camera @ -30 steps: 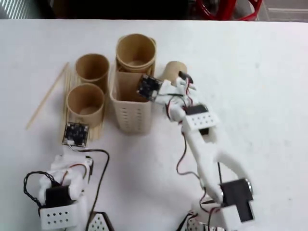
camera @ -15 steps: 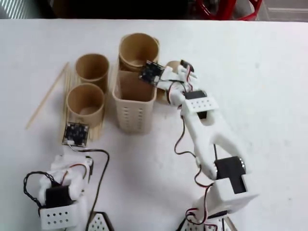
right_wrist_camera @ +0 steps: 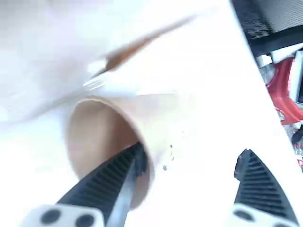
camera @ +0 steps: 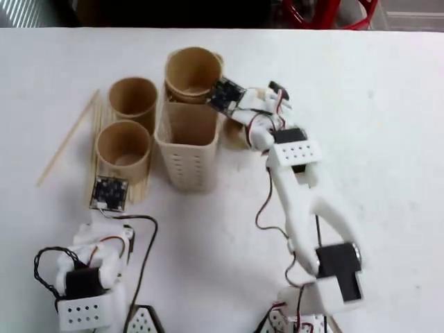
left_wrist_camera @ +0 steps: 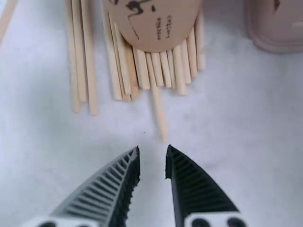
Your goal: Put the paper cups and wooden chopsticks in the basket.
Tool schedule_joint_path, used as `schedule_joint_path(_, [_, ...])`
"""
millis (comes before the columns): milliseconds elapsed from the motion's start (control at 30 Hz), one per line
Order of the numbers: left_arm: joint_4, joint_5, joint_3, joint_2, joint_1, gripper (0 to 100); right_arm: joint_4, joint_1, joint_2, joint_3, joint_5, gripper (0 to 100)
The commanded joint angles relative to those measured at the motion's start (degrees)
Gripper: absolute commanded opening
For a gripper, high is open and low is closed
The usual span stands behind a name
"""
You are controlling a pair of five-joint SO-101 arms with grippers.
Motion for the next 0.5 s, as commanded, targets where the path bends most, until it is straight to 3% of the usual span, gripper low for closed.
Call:
schedule_joint_path(0, [0.35, -0.18, -0.09, -0.48, 0.57, 11, 4.00, 0.13, -7.08, -0.79, -2.29, 29.7])
schedule_joint_path(467, [0.35, -0.18, -0.09, -0.48, 0.57, 11, 4.35, 1.89, -9.80, 8.09, -4.13, 30.0])
